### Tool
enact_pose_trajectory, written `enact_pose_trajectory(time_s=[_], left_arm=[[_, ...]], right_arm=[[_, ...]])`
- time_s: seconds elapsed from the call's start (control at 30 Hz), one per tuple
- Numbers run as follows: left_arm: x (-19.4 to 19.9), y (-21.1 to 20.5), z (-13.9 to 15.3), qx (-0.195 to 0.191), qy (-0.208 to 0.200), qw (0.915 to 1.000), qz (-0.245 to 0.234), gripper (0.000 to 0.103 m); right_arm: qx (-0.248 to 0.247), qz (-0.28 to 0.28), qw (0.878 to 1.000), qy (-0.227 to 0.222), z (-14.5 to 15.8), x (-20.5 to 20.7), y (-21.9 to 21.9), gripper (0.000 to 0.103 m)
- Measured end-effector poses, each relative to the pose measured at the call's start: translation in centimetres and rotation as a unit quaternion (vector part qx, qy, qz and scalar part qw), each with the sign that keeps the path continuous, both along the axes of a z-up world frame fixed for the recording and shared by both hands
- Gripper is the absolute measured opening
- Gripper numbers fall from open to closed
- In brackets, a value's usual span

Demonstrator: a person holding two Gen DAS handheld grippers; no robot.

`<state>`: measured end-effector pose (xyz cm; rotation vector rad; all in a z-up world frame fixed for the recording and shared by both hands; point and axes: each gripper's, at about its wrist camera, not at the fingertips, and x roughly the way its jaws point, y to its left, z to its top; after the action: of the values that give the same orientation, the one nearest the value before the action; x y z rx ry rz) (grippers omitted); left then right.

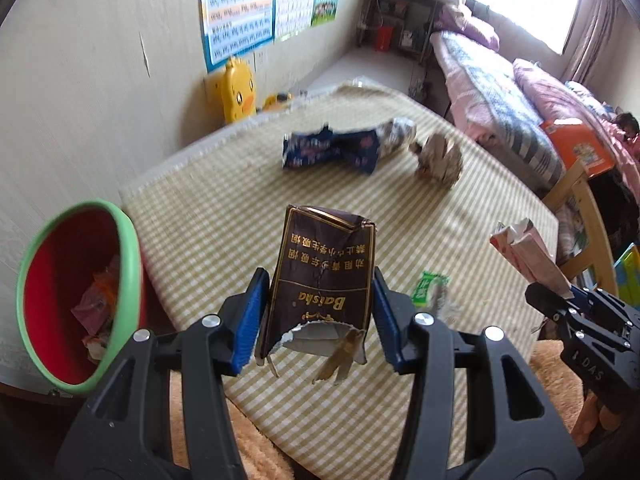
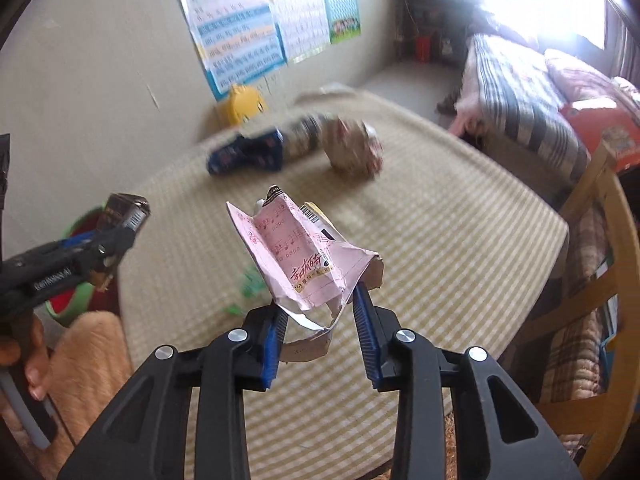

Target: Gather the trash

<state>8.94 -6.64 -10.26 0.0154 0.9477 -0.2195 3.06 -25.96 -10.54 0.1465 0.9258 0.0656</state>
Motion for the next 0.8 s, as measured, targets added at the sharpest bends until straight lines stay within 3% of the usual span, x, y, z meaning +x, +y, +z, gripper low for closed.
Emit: enact_pose_trajectory(time_s=[0.33,0.8], left_arm=[[-1.9,2.1,4.1,-0.002,-0.056,0.9981,0.024,0.048],[-3.8,5.7,6.5,-0.008,-0.099,0.9937,0.053,0.048]], right_arm=[[-0.014,0.025,0.998,-0.060,5.2,-0.5,3.1,0.032],[-0.036,0.049,0.994,-0.093,8.5,-1.1,6.7,0.032]])
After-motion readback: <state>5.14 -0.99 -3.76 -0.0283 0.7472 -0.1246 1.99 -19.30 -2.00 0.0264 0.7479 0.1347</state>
